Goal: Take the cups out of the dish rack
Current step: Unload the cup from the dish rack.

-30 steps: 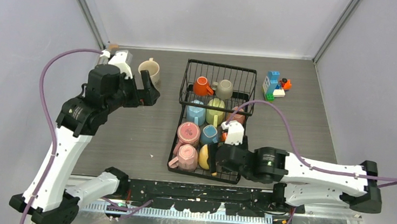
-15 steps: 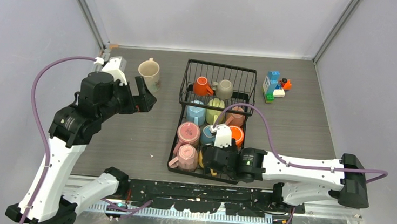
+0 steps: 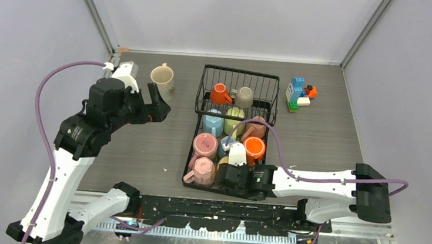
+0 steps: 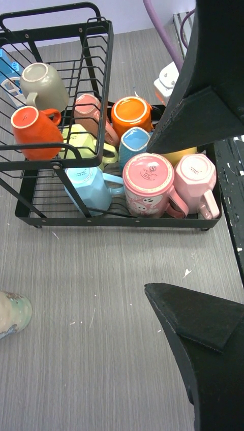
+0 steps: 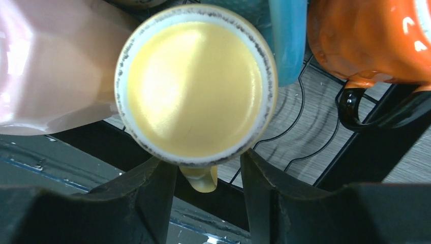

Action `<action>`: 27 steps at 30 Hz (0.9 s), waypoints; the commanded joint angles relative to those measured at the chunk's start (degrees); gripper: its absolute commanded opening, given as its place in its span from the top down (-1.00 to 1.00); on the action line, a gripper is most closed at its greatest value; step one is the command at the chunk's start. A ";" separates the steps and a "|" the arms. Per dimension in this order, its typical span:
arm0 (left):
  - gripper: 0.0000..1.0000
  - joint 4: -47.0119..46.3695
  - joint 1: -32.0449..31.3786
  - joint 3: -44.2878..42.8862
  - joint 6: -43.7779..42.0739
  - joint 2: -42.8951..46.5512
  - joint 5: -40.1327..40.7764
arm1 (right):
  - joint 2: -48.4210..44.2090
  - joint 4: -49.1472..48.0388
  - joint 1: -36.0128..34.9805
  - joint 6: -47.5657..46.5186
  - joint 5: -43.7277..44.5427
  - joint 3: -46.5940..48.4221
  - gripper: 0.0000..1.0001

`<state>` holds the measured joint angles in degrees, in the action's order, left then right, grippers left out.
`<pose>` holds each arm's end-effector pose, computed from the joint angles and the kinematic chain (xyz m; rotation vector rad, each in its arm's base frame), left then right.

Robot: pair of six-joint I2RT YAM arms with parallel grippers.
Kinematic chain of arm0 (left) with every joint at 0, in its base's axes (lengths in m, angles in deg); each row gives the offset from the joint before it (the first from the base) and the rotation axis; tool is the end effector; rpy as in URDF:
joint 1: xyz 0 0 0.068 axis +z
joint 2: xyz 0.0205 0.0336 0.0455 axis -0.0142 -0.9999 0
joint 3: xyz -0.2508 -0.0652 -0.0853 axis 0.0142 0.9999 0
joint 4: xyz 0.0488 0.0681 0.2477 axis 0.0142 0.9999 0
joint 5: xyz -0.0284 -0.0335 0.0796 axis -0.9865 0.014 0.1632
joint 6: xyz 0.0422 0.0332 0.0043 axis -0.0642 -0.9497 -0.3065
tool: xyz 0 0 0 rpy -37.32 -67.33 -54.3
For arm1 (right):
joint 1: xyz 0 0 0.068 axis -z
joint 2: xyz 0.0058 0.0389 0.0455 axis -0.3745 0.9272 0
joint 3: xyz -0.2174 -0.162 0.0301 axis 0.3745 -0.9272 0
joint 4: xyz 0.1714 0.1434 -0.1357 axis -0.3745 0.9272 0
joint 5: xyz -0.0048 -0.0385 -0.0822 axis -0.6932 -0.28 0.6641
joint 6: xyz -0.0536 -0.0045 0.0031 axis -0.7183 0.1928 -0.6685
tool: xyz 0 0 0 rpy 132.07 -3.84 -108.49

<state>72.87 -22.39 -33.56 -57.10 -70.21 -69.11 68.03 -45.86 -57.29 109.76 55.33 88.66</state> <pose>0.1269 -0.0525 0.4370 -0.1291 2.1097 -0.4981 0.0616 0.2334 0.2205 -0.4596 2.4638 0.2362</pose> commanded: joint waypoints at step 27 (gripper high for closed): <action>-0.99 -2.65 -0.18 2.04 1.80 1.73 0.61 | -0.78 1.88 -0.17 2.73 5.48 -0.30 0.99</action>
<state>72.56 -22.43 -31.48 -55.99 -69.73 -68.92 69.93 -47.69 -57.44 110.98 55.86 86.02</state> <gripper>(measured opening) 0.996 0.241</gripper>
